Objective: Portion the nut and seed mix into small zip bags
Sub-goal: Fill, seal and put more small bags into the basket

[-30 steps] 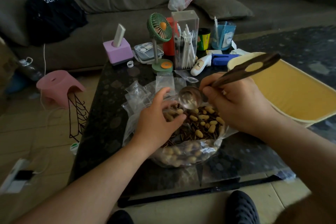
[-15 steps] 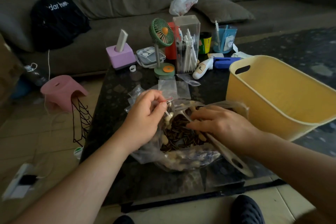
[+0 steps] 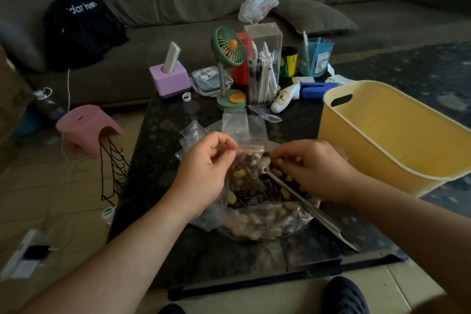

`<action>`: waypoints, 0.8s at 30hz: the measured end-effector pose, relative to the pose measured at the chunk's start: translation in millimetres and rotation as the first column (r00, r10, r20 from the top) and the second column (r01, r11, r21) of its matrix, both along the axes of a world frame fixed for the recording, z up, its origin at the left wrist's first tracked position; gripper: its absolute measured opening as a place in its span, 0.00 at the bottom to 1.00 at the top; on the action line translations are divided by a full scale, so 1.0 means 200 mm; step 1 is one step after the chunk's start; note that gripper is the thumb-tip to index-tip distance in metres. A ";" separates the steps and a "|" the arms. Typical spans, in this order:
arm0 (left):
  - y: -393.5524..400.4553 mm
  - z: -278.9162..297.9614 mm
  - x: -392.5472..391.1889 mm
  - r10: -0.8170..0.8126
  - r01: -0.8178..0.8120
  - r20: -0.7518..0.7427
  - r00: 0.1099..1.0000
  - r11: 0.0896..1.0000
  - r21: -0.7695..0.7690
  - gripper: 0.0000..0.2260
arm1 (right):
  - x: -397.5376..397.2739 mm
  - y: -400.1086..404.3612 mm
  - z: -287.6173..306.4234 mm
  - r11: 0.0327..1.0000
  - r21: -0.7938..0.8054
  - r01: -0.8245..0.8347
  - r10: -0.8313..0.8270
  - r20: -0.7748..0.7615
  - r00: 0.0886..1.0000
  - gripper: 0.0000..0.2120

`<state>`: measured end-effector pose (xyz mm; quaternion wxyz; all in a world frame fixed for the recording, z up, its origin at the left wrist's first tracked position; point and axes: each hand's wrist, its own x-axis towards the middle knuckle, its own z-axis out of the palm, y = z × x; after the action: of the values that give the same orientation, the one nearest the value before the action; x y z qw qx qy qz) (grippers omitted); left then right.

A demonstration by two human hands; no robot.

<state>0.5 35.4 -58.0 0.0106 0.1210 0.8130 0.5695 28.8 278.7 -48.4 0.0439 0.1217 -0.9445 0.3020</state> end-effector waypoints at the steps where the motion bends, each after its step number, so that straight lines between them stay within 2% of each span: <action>1: 0.01 0.00 0.01 0.008 -0.008 0.001 1.000 1.000 0.010 0.12 | 0.00 -0.02 0.03 0.995 -0.087 0.056 -0.046 0.114 0.992 0.14; 2: 0.03 0.00 0.01 0.012 -0.012 0.000 1.000 1.000 0.019 0.12 | 0.00 -0.04 0.06 0.980 -0.180 0.089 -0.049 0.214 0.976 0.16; 4: 0.05 0.00 0.03 0.006 -0.006 -0.007 1.000 0.999 0.038 0.13 | 0.00 -0.08 0.10 0.929 -0.350 0.118 -0.004 0.311 0.951 0.21; 5: 0.06 0.00 0.03 -0.001 0.001 -0.005 1.000 0.999 0.054 0.14 | 0.01 -0.09 0.11 0.902 -0.414 0.121 0.022 0.325 0.946 0.20; 7: 0.08 0.00 0.04 -0.006 0.006 0.005 1.000 0.994 0.112 0.14 | 0.01 -0.12 0.12 0.862 -0.488 0.138 0.030 0.321 0.947 0.11; 9: 0.10 0.01 0.07 -0.027 0.006 0.078 0.997 0.966 0.259 0.11 | 0.00 -0.13 0.10 0.822 -0.539 0.183 -0.007 0.311 0.950 0.05; 11: 0.11 -0.01 0.08 -0.119 0.045 0.193 0.974 0.936 0.349 0.18 | -0.01 -0.13 0.09 0.757 -0.614 0.225 -0.007 0.336 0.942 0.03; 13: 0.11 -0.04 0.08 -0.184 0.110 0.242 0.953 0.951 0.290 0.25 | 0.00 -0.13 0.08 0.699 -0.667 0.256 0.028 0.383 0.923 0.02; 14: 0.11 -0.05 0.08 -0.193 0.132 0.244 0.951 0.961 0.245 0.25 | 0.00 -0.13 0.07 0.691 -0.674 0.261 0.038 0.394 0.918 0.02; 17: 0.11 -0.07 0.07 -0.198 0.157 0.249 0.948 0.972 0.176 0.20 | 0.00 -0.13 0.05 0.752 -0.597 0.278 -0.031 0.389 0.921 0.05; 22: 0.10 -0.08 0.06 -0.253 0.270 0.245 0.936 0.962 -0.039 0.23 | 0.02 -0.12 0.07 0.774 -0.563 0.289 -0.040 0.411 0.911 0.07; 24: 0.10 -0.09 0.07 -0.266 0.283 0.233 0.935 0.958 -0.045 0.22 | 0.02 -0.11 0.09 0.795 -0.533 0.288 -0.056 0.409 0.911 0.06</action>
<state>15.3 55.3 -75.2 0.1865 0.1679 0.8032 0.5403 32.3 256.1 -31.0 -0.0732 -0.0453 -0.8039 0.5886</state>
